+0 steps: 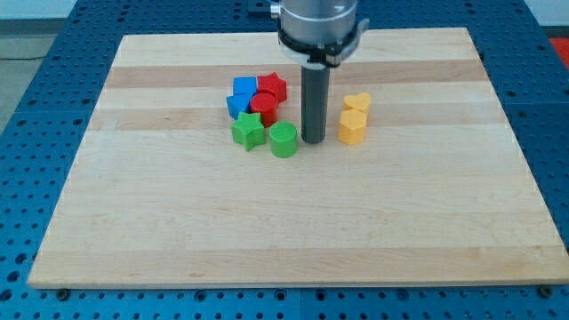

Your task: Push green blocks slightly towards the bottom of the yellow blocks

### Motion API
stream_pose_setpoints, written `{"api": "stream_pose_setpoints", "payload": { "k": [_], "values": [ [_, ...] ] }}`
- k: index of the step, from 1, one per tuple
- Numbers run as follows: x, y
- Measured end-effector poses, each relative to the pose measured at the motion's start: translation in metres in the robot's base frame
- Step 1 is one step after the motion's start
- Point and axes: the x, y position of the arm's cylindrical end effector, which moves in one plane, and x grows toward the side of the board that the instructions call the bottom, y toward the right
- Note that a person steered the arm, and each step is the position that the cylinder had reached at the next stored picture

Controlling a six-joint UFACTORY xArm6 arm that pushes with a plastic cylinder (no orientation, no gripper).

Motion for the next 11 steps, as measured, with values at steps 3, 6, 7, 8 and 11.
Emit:
{"api": "stream_pose_setpoints", "payload": {
  "k": [3, 6, 7, 8, 11],
  "values": [
    [0.06, -0.12],
    [-0.015, -0.186],
    [-0.019, -0.159],
    [-0.024, -0.141],
    [-0.025, -0.069]
  ]
}}
